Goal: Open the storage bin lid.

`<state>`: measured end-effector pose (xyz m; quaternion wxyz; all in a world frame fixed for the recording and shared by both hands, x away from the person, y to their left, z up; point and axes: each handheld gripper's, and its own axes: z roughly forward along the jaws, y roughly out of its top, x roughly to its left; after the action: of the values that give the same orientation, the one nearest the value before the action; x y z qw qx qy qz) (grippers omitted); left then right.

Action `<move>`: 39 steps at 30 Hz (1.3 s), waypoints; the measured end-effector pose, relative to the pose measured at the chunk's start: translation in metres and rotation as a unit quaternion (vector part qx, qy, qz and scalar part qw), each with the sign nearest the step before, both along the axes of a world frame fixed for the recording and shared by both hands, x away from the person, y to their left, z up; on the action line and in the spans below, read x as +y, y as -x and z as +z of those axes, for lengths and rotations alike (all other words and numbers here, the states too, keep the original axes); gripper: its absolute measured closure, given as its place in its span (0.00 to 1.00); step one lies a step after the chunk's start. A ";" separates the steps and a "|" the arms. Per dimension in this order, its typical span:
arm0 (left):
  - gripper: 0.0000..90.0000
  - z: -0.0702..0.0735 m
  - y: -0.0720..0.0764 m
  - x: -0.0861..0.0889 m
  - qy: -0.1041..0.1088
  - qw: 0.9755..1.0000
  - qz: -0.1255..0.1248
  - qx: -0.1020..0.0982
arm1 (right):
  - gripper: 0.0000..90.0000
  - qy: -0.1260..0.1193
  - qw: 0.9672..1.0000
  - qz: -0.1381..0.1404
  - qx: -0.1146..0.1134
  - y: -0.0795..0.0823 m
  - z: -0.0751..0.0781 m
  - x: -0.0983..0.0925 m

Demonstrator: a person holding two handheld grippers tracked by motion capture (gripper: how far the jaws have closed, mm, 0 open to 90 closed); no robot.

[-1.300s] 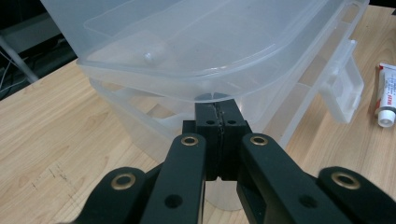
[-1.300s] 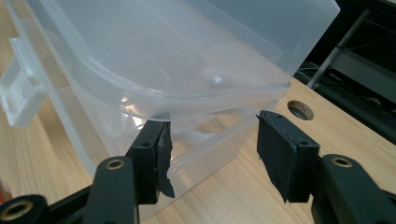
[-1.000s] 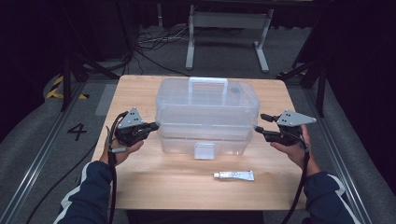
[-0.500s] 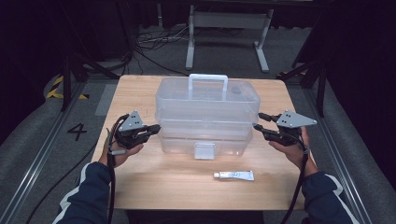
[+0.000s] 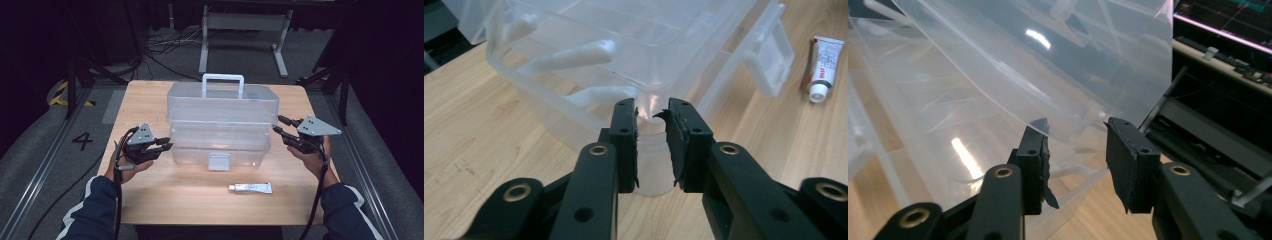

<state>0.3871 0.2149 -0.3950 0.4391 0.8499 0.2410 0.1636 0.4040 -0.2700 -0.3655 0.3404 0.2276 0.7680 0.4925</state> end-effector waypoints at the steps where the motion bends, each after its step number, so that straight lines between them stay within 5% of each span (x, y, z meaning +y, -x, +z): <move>1: 0.80 0.000 0.000 0.000 0.001 1.000 -0.001 0.002 | 0.73 0.000 1.000 0.000 0.000 0.000 0.000 0.000; 12: 0.65 -0.004 0.006 -0.004 0.008 1.000 -0.005 -0.001 | 0.77 -0.010 1.000 -0.014 -0.017 -0.001 0.004 0.004; 19: 0.67 -0.003 0.006 -0.012 0.009 1.000 -0.017 -0.006 | 0.77 -0.017 0.999 -0.019 -0.019 -0.003 0.006 0.005; 31: 0.74 -0.004 0.003 -0.011 0.000 1.000 -0.003 -0.014 | 0.79 -0.017 0.998 -0.042 -0.036 -0.004 0.011 0.010; 39: 0.75 -0.007 0.002 -0.009 0.017 1.000 -0.008 -0.015 | 0.83 -0.016 0.996 -0.073 -0.058 -0.004 0.014 0.016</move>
<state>0.3850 0.2061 -0.4019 0.4579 0.8418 0.2307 0.1685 0.4079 -0.2540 -0.3514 0.4152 0.2594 0.7205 0.4911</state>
